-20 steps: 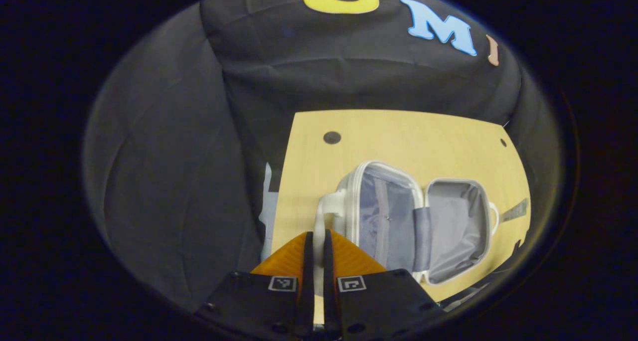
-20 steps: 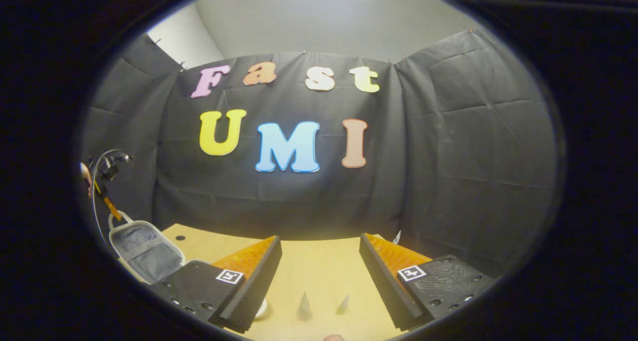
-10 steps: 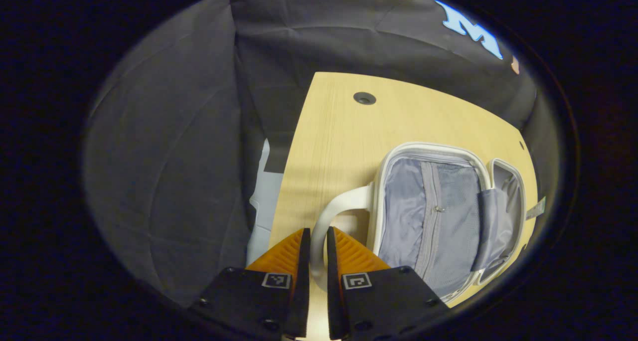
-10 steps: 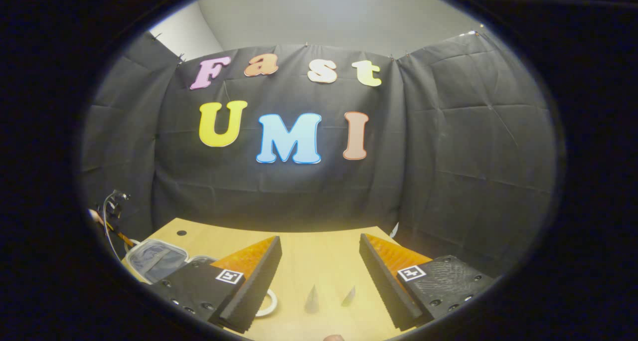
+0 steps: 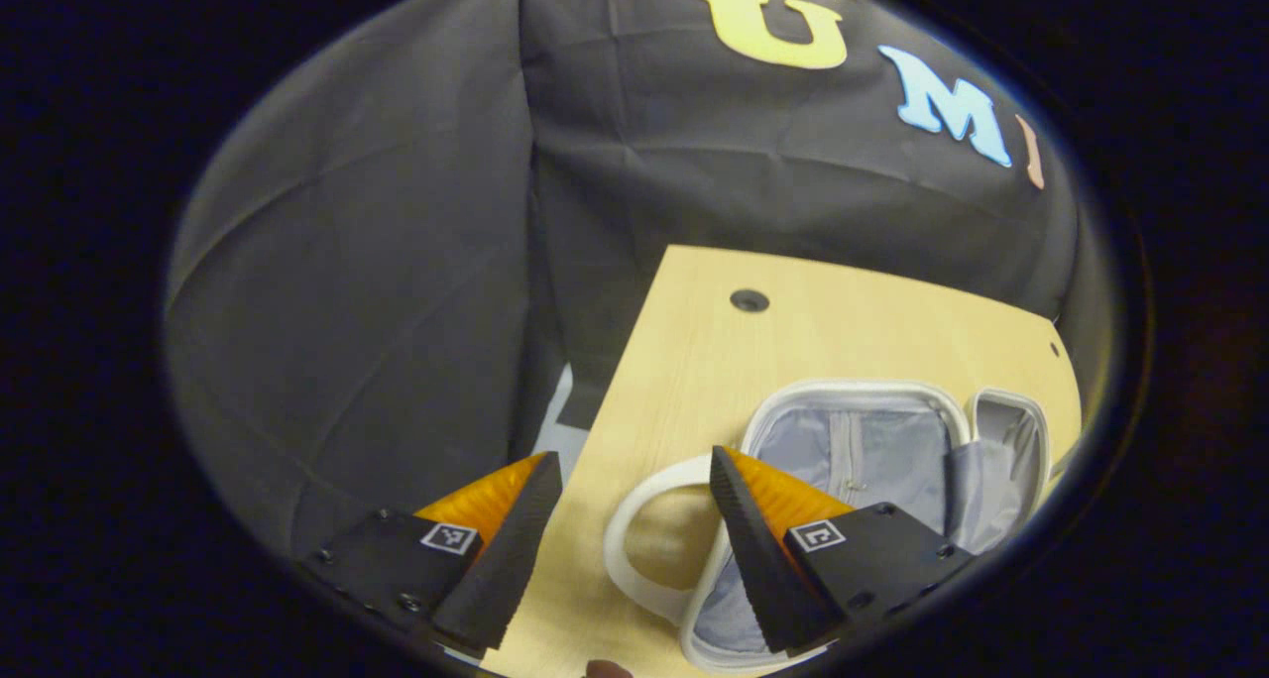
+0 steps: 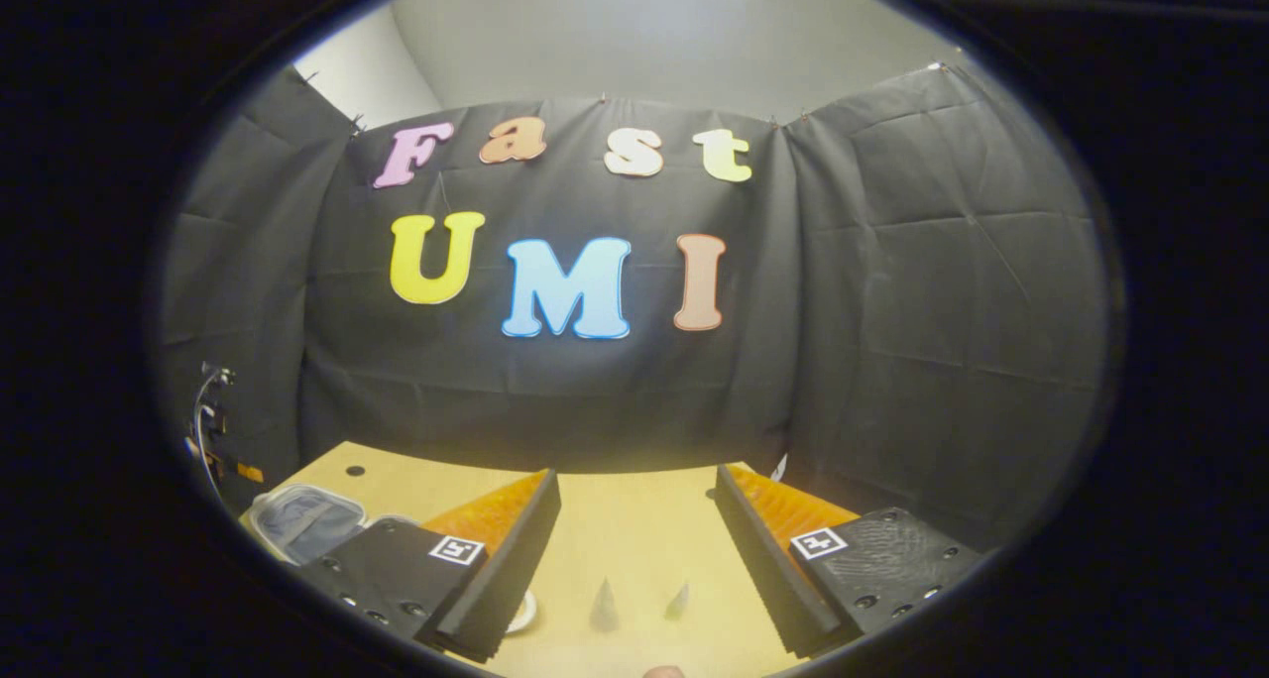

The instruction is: First open the suitcase, pack the skin care products into it, and then close the suitcase.

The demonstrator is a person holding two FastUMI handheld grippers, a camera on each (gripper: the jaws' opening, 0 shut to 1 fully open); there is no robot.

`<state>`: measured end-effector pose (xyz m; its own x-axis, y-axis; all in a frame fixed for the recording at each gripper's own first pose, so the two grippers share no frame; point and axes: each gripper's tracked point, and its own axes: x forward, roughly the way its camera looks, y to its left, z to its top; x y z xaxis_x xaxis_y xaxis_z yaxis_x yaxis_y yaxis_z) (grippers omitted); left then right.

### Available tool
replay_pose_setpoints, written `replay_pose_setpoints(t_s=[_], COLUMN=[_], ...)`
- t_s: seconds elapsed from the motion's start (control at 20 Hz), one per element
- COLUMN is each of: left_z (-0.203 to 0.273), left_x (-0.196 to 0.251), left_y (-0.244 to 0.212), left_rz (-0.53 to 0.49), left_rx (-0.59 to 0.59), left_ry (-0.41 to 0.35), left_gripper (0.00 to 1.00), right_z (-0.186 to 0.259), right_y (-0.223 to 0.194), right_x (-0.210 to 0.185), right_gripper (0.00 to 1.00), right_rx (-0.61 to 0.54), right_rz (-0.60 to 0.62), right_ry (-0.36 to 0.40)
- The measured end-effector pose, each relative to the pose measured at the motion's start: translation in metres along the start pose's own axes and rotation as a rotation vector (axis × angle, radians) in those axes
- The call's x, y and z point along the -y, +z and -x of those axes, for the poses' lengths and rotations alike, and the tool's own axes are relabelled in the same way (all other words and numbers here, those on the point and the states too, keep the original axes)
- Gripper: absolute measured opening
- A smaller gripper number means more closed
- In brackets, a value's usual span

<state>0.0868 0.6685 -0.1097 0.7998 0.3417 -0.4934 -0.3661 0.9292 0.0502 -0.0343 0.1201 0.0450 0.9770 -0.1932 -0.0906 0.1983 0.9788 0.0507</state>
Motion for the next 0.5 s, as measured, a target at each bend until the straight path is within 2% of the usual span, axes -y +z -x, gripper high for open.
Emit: replay_pose_setpoints(t_s=[0.15, 0.25, 0.3, 0.4, 0.5], left_z=[0.039, 0.065, 0.078, 0.106, 0.134], left_x=[0.03, 0.068, 0.093, 0.148, 0.204], left_y=[0.036, 0.053, 0.059, 0.068, 0.069], left_rz=[0.007, 0.019, 0.028, 0.035, 0.0], left_rx=[0.153, 0.239, 0.282, 0.348, 0.387], left_ry=[0.032, 0.019, 0.004, -0.047, -0.081], left_gripper=[0.98, 0.98, 0.98, 0.97, 0.98], right_z=[-0.004, -0.006, -0.007, -0.008, -0.007], right_y=[-0.008, -0.014, -0.016, -0.024, -0.028], right_x=[0.012, 0.023, 0.026, 0.033, 0.044], right_gripper=[0.94, 0.96, 0.94, 0.96, 0.96], right_rx=[-0.003, -0.003, -0.005, -0.018, -0.02], right_rz=[0.0, 0.014, 0.017, 0.023, 0.032], right_ry=[0.022, 0.032, 0.048, 0.083, 0.114])
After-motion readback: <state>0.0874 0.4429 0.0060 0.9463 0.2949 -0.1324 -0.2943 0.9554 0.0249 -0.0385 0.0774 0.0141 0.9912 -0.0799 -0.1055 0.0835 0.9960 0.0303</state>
